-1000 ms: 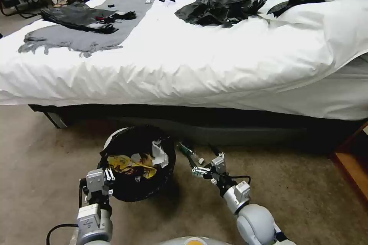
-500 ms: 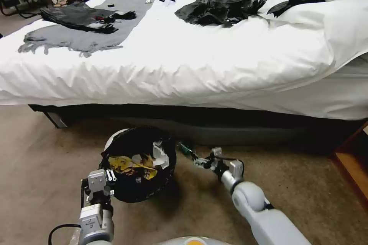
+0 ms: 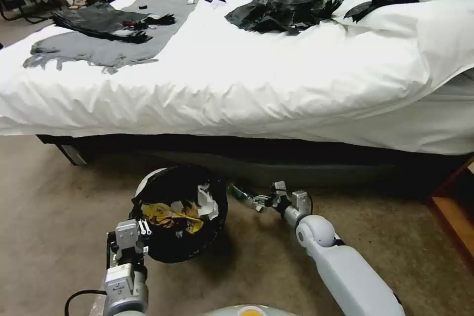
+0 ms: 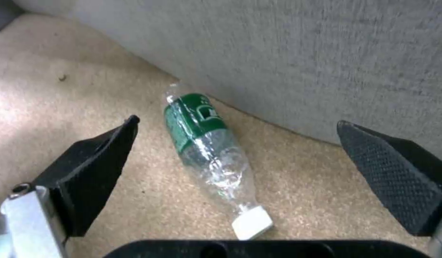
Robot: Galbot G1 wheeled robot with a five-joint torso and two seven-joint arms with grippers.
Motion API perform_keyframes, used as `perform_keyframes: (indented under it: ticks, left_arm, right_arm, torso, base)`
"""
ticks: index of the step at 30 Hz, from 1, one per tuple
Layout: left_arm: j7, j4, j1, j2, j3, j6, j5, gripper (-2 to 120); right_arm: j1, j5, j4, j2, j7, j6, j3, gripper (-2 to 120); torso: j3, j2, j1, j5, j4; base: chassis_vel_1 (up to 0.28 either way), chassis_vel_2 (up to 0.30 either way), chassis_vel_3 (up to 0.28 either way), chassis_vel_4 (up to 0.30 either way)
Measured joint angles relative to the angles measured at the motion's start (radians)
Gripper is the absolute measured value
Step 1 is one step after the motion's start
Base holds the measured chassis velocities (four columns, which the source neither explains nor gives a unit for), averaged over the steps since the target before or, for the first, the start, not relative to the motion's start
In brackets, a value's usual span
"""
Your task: Pick up the trash bin, then pick up the garbage from the floor and place it into the trash bin.
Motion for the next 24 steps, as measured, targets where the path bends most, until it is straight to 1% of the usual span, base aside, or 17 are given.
perform_keyframes:
  ticks: [4, 6, 11, 18, 22, 24]
  left_arm:
    - [0.000, 0.000, 0.001, 0.000, 0.000, 0.000, 0.002, 0]
    - [0.000, 0.000, 0.005, -0.002, 0.000, 0.000, 0.005, 0]
    - [0.000, 0.000, 0.012, -0.006, 0.000, -0.003, 0.010, 0]
    - [-0.001, 0.000, 0.024, -0.018, 0.001, -0.012, 0.026, 0]
    - [-0.002, 0.000, 0.024, -0.021, 0.002, -0.013, 0.032, 0]
    - [-0.002, 0.000, 0.024, -0.027, 0.002, -0.012, 0.040, 0]
  right_arm:
    - [0.021, -0.009, -0.034, 0.005, -0.004, -0.002, -0.010, 100]
    - [0.045, -0.019, -0.080, 0.012, -0.009, -0.006, -0.023, 100]
    - [0.069, -0.051, -0.139, 0.021, -0.020, -0.003, -0.047, 100]
    - [0.119, -0.117, -0.247, 0.041, -0.027, 0.031, -0.105, 100]
    - [0.136, -0.125, -0.275, 0.050, -0.028, 0.037, -0.115, 100]
    - [0.164, -0.134, -0.313, 0.057, -0.034, 0.044, -0.135, 100]
  torso:
    - [0.000, 0.000, 0.000, -0.0001, 0.0000]
    - [0.000, 0.000, 0.000, 0.0000, 0.0001]
    - [0.000, 0.000, 0.000, 0.0000, 0.0001]
    - [0.000, 0.000, 0.000, -0.0001, 0.0001]
    - [0.000, 0.000, 0.000, 0.0000, 0.0002]
    - [0.000, 0.000, 0.000, -0.0001, 0.0001]
  base:
    - [0.000, 0.000, 0.000, 0.000]
    - [0.000, 0.000, 0.000, 0.000]
    - [0.000, 0.000, 0.000, 0.000]
    - [0.000, 0.000, 0.000, 0.000]
    - [0.000, 0.000, 0.000, 0.000]
    - [0.000, 0.000, 0.000, 0.000]
